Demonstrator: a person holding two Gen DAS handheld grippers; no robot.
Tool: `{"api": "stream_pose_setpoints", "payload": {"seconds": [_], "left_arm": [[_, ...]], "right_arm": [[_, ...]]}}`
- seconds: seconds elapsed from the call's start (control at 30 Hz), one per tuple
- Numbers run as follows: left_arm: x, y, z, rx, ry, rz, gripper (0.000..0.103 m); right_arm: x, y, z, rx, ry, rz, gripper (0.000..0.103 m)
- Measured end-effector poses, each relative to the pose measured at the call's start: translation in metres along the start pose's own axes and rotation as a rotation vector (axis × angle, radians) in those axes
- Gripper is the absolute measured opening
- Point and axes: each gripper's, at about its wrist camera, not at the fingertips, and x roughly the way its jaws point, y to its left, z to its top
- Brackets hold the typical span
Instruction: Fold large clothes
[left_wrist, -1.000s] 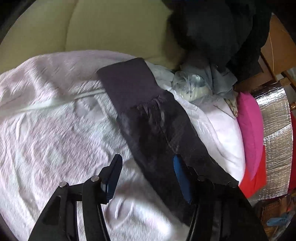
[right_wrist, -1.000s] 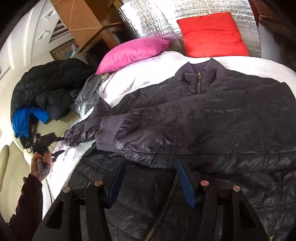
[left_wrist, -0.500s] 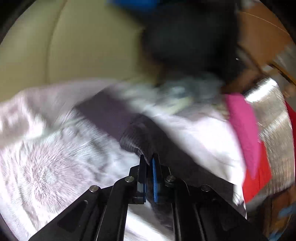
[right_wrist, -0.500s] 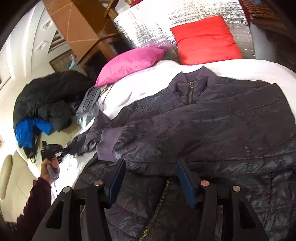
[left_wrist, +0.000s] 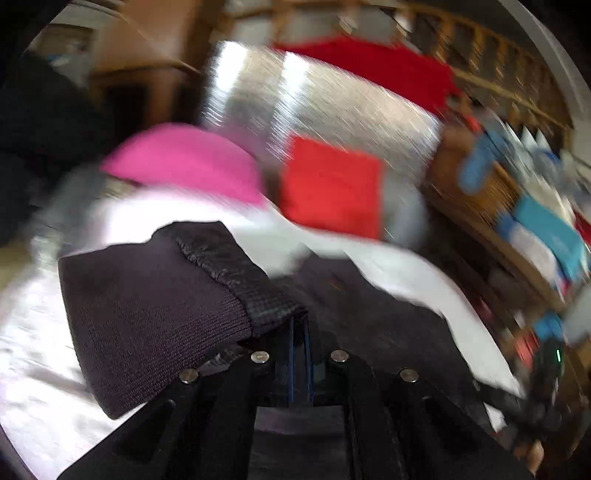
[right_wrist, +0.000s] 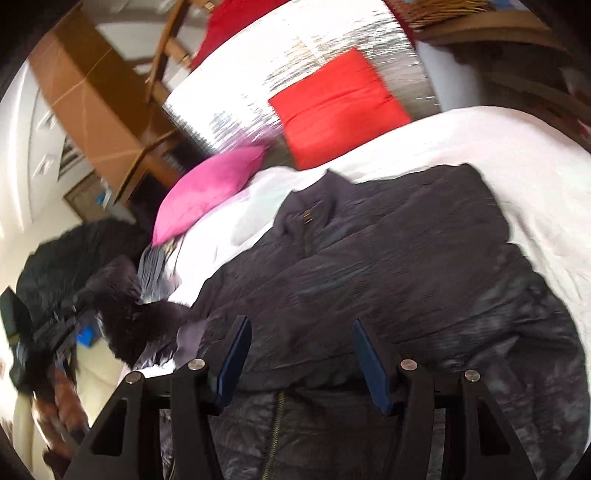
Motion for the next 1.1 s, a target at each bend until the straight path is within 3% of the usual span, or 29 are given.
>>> {"api": "stream_pose_setpoints", "payload": {"seconds": [0.13,0.23,0.3,0.37,0.43,0.5,0.6,0.7,0.8,0.9,0.97,1.1], "left_arm": [[0.05,-0.056,-0.036,0.063,0.185,-0.103,0.005],[0.087,-0.077,-0.063,0.102,0.36,-0.108,0.006],[0.102,-0.079,-0.072,0.13,0.44,-0.092,0.016],[0.095,-0.074,-0.073,0.126,0.477,-0.132,0.031],[0.069,-0.066,-0.061,0.124,0.428,-0.188,0.046],[0.042,-0.055,-0.046,0.137,0.35,-0.19,0.067],[-0.002,-0.019,-0.013,0.122,0.196,-0.155,0.072],[-0.019,0.034,0.006,0.026,0.104,-0.036,0.076],[-0.015,0.091,0.004,-0.096,0.123,0.11,0.076],[-0.001,0.136,-0.008,-0.212,0.181,0.205,0.074],[0.012,0.148,-0.016,-0.249,0.222,0.214,0.074],[0.046,0.139,-0.033,-0.224,0.305,0.205,0.058]], "right_arm": [[-0.008,-0.023,0.011,0.073,-0.016,-0.008,0.06],[-0.013,-0.035,0.02,0.108,-0.03,-0.009,0.06],[-0.011,-0.038,0.024,0.117,-0.022,-0.003,0.06],[-0.006,-0.038,0.026,0.119,0.002,0.012,0.062],[-0.002,-0.036,0.024,0.119,0.023,0.031,0.067],[0.006,-0.03,0.022,0.109,0.052,0.067,0.067],[0.016,-0.016,0.015,0.086,0.093,0.128,0.067],[0.025,0.012,0.006,-0.031,0.105,0.115,0.067],[0.038,0.045,-0.011,-0.18,0.141,0.093,0.08],[0.055,0.078,-0.033,-0.347,0.161,0.038,0.081],[0.069,0.092,-0.044,-0.415,0.159,0.0,0.081],[0.099,0.101,-0.055,-0.429,0.167,-0.09,0.081]]}}
